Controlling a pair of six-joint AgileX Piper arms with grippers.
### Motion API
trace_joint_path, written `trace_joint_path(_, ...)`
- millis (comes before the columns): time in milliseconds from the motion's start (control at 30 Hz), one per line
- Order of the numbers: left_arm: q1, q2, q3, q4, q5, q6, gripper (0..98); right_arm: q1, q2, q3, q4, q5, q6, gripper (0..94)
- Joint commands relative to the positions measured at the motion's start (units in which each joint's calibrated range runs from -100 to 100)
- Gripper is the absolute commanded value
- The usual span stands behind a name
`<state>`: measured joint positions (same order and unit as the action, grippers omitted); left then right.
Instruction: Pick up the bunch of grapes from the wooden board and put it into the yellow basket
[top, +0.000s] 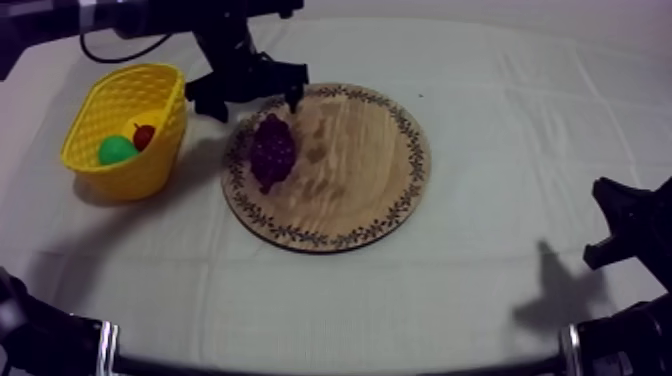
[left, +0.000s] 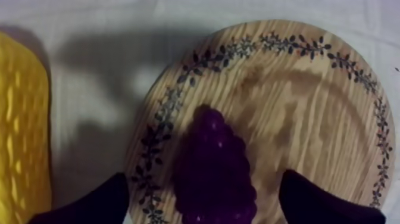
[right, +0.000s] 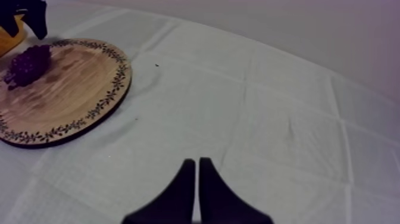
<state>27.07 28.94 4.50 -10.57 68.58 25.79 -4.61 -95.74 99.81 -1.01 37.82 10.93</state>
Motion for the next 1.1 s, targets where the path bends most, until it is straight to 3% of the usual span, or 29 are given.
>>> trace_joint_path(0,-0.1,2.6,-1.7,0.41,0.9,0.0,95.2,0.0,0.0,0.0,0.0,0.0,0.0,0.4)
trace_joint_path(433,0.1,10.4,-6.6,2.45,5.0,-0.7,92.7,0.0,0.0,0.0,0.0,0.0,0.0,0.4)
trace_joint_path(700,0.6,13.0,-6.7,3.54,6.9,-1.6,83.5,0.0,0.0,0.0,0.0,0.0,0.0,0.4)
trace_joint_path(1067,0.5,14.4,-7.3,4.23,6.5,-4.4,45.6,0.0,0.0,0.0,0.0,0.0,0.0,0.4)
